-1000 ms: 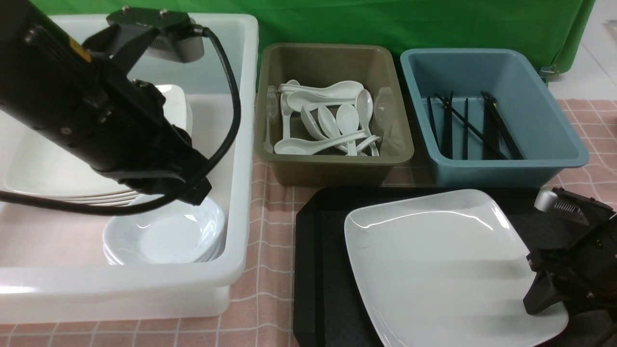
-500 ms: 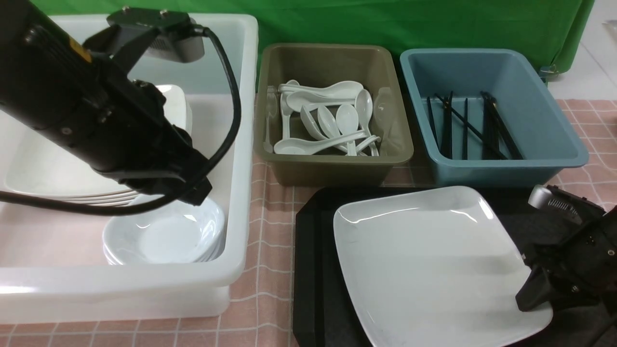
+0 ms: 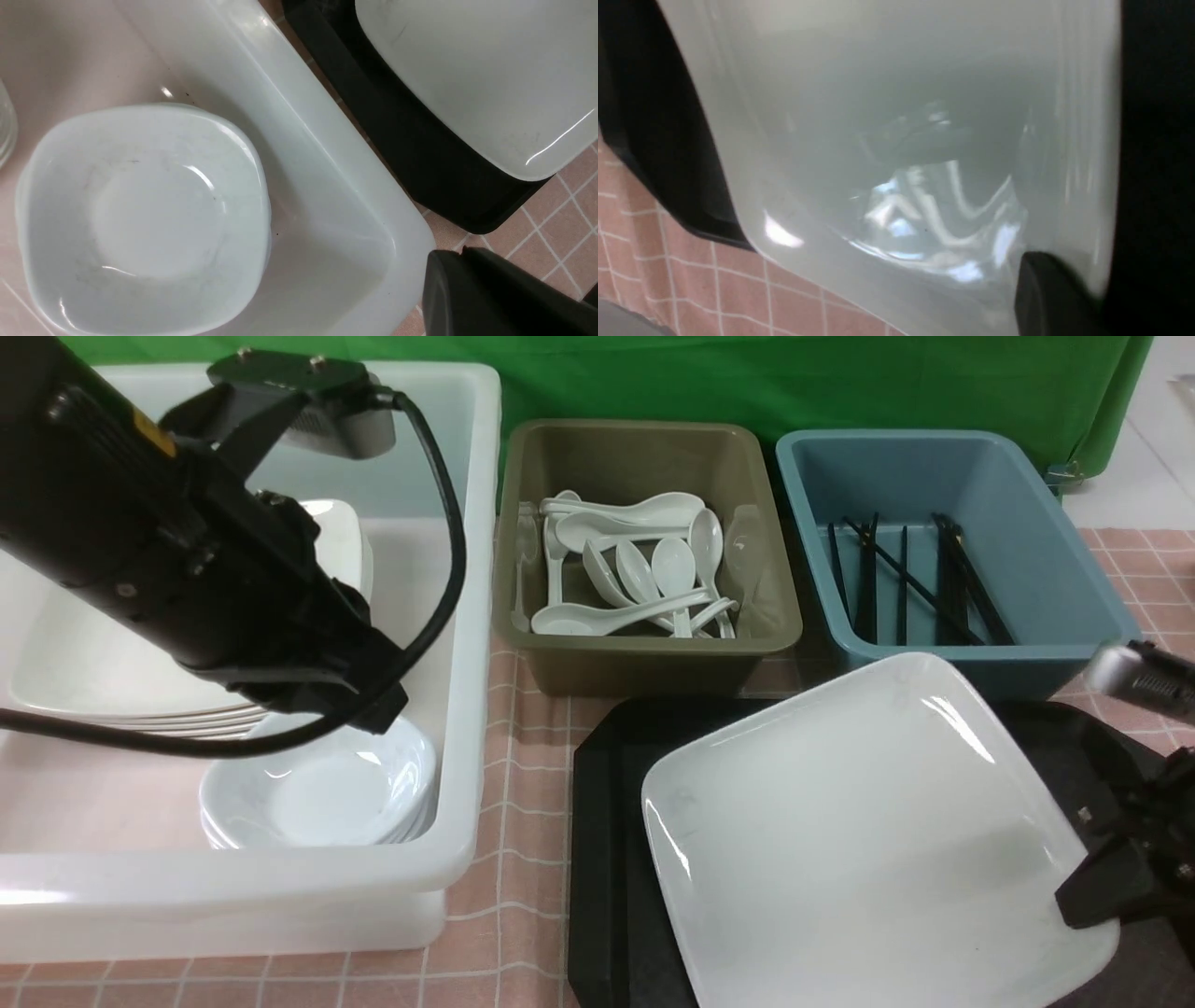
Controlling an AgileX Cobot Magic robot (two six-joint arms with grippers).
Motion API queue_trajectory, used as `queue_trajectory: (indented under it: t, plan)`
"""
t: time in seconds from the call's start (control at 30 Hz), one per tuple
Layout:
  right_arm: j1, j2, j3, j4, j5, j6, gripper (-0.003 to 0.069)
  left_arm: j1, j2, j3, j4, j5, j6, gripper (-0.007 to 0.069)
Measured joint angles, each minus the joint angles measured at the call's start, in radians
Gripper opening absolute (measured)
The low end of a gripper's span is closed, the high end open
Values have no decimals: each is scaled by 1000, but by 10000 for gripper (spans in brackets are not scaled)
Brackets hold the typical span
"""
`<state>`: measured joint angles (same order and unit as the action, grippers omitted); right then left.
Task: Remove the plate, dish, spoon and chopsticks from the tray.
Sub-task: Use the right arm to grab a plate from the dinner plate, then use the right arm to put the plate into the large storage box on the left
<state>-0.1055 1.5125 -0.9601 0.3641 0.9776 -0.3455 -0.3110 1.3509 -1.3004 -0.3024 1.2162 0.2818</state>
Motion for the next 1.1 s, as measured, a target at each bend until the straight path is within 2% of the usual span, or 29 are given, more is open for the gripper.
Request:
queue_trajectory:
  t: [0.17, 0.33, 0.5, 0.63, 0.67, 0.8, 0.93, 1.03, 1.07, 1.1]
  plan:
    - [-1, -87, 0, -8, 29, 25, 74, 0, 0, 0, 19, 0, 0, 0]
    - [-50, -119, -13, -22, 67, 28, 73, 3, -1, 0, 65, -4, -17, 0]
    - [-123, -134, -79, 19, 128, 14, 74, 78, -32, 0, 120, -61, -79, 0]
    - [-155, -135, -164, 123, 144, -10, 74, 230, -84, 0, 112, -76, -81, 0]
    - [-156, -135, -169, 128, 144, -11, 74, 230, -86, 0, 112, -76, -81, 0]
    - [-160, -138, -270, 235, 145, -15, 74, 449, -122, -1, -1, -79, -42, 0]
    - [-155, -139, -329, 352, 144, -15, 74, 593, -128, -1, -98, -86, 4, 0]
    - [-69, -139, -390, 424, 99, 1, 74, 727, -128, -1, -183, -117, 15, 0]
    - [-61, -139, -393, 424, 95, 6, 74, 734, -128, -1, -188, -119, 15, 0]
    - [17, -129, -419, 429, 54, 25, 74, 776, -130, -1, -222, -135, 19, 0]
